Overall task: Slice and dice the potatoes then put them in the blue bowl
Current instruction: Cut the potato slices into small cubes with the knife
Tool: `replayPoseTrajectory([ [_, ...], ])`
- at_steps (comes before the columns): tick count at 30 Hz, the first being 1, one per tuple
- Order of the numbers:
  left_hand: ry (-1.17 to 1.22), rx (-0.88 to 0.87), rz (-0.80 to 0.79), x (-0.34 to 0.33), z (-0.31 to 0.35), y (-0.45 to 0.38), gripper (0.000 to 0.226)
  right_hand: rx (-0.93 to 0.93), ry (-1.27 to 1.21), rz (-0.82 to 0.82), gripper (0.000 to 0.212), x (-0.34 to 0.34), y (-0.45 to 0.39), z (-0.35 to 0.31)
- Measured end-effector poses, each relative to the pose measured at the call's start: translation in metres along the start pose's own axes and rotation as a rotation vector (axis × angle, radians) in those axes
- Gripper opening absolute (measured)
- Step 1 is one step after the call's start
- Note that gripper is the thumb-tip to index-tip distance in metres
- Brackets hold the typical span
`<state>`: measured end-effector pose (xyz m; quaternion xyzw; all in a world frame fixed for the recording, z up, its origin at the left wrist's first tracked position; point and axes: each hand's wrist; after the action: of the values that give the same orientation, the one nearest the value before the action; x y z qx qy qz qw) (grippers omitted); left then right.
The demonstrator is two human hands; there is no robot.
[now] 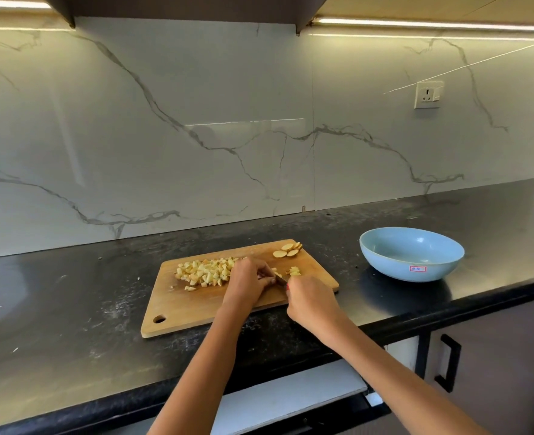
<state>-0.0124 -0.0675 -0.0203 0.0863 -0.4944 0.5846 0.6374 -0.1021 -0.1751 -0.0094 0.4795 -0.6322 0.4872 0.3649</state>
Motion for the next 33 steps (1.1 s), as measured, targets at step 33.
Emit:
replayPoseTrajectory([
  [33, -0.065, -0.239, 0.094, -0.012, -0.011, -0.006, 0.068, 0.268, 0.240, 0.250, 0.028, -0.004, -0.005, 0.036],
])
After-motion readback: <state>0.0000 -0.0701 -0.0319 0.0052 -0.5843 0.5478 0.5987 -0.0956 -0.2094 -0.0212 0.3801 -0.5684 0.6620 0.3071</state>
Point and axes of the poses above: each hand's wrist, its own y-axis away from the middle knuckle, its own x-axis out of the back of the hand, z = x × y, and after that the axes turned 2 degrees about -y, right-handed
